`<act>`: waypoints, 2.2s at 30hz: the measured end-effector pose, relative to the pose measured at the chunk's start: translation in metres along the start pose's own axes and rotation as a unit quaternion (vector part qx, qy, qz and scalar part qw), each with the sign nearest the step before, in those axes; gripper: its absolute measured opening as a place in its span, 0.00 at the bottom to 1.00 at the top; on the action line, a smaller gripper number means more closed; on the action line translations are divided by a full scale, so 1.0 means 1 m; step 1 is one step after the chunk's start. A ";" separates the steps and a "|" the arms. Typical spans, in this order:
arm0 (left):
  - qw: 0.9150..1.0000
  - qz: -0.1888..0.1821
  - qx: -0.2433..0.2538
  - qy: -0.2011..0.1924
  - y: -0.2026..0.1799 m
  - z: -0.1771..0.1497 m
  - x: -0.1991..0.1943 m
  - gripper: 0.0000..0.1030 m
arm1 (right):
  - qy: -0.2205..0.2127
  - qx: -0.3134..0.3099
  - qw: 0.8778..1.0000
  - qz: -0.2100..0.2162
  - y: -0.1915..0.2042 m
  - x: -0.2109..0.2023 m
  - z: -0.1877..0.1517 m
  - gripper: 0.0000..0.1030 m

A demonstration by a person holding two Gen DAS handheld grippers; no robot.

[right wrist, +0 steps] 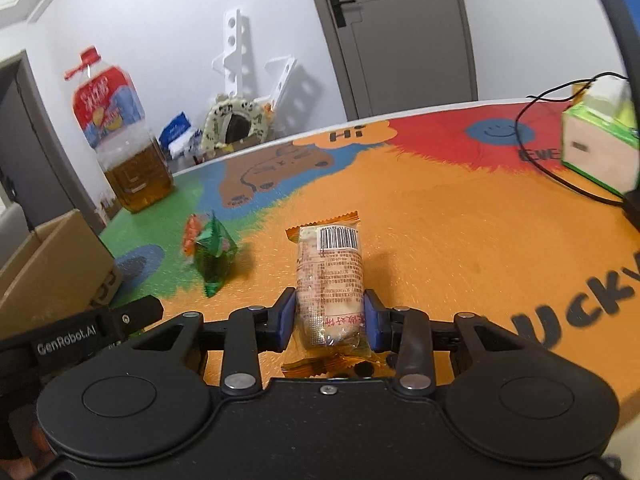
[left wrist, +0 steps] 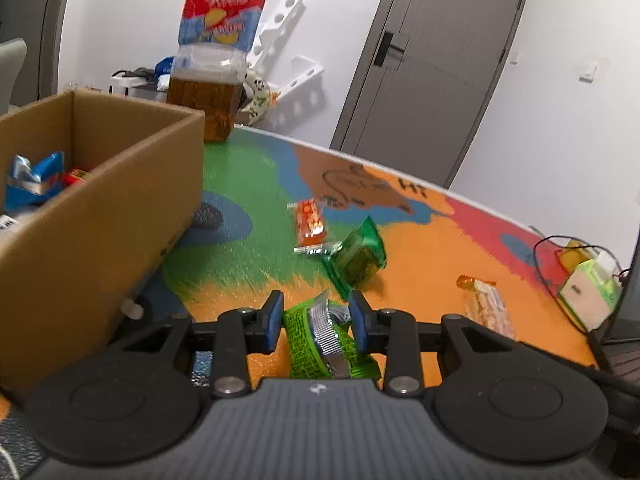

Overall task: Organize snacks
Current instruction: 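Grasp the green-wrapped candy with left gripper while right grasps the wafer packet, then carry both snacks over the cardboard box and lower them inside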

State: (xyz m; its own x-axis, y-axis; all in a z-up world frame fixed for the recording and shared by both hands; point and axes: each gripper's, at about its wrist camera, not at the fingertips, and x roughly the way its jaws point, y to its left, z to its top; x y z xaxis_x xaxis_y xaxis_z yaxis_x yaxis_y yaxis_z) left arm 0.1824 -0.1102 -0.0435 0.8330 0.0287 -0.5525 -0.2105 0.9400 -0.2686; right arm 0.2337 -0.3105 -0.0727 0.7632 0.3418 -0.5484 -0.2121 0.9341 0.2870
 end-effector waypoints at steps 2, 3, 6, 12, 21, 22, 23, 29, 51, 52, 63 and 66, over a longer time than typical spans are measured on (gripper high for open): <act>1.000 -0.005 0.005 -0.009 0.000 0.001 -0.010 0.33 | -0.006 0.006 1.000 0.010 0.002 -0.007 -0.004 0.35; 1.000 -0.007 0.005 -0.012 0.000 0.003 -0.015 0.33 | -0.007 0.005 1.000 0.011 0.004 -0.011 -0.005 0.35; 1.000 -0.009 0.003 -0.024 0.002 0.007 -0.029 0.33 | -0.015 0.001 1.000 0.018 0.011 -0.019 -0.007 0.35; 0.999 -0.012 0.007 -0.051 0.005 0.018 -0.057 0.33 | -0.036 -0.005 0.999 0.038 0.028 -0.036 -0.001 0.35; 0.997 -0.006 0.007 -0.076 0.022 0.034 -0.084 0.33 | -0.066 -0.028 0.995 0.064 0.059 -0.058 0.011 0.35; 0.997 -0.006 0.006 -0.079 0.024 0.035 -0.086 0.33 | -0.069 -0.032 0.995 0.066 0.063 -0.059 0.013 0.35; 0.997 -0.006 0.005 -0.081 0.027 0.037 -0.088 0.33 | -0.070 -0.034 0.995 0.068 0.066 -0.060 0.013 0.34; 0.996 -0.004 -0.012 -0.091 0.046 0.043 -0.099 0.33 | -0.075 -0.047 0.993 0.079 0.086 -0.062 0.014 0.35; 0.992 0.028 -0.076 -0.094 0.129 0.055 -0.108 0.33 | -0.075 -0.094 0.985 0.125 0.164 -0.056 0.013 0.35; 0.994 0.024 -0.069 -0.087 0.131 0.057 -0.105 0.33 | -0.074 -0.096 0.985 0.124 0.168 -0.054 0.013 0.35; 0.993 0.019 -0.085 -0.078 0.167 0.063 -0.101 0.52 | -0.062 -0.121 0.984 0.116 0.204 -0.035 0.011 0.35; 0.992 0.023 -0.095 -0.077 0.179 0.062 -0.104 0.54 | -0.056 -0.124 0.983 0.121 0.213 -0.028 0.010 0.35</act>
State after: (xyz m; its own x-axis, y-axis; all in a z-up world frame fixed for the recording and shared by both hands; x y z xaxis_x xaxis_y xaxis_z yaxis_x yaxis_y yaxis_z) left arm 0.0899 0.0764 0.0152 0.8859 0.1355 -0.4437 -0.3305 0.8555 -0.3986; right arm 0.1732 -0.1222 0.0117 0.7311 0.5573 -0.3937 -0.5280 0.8275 0.1908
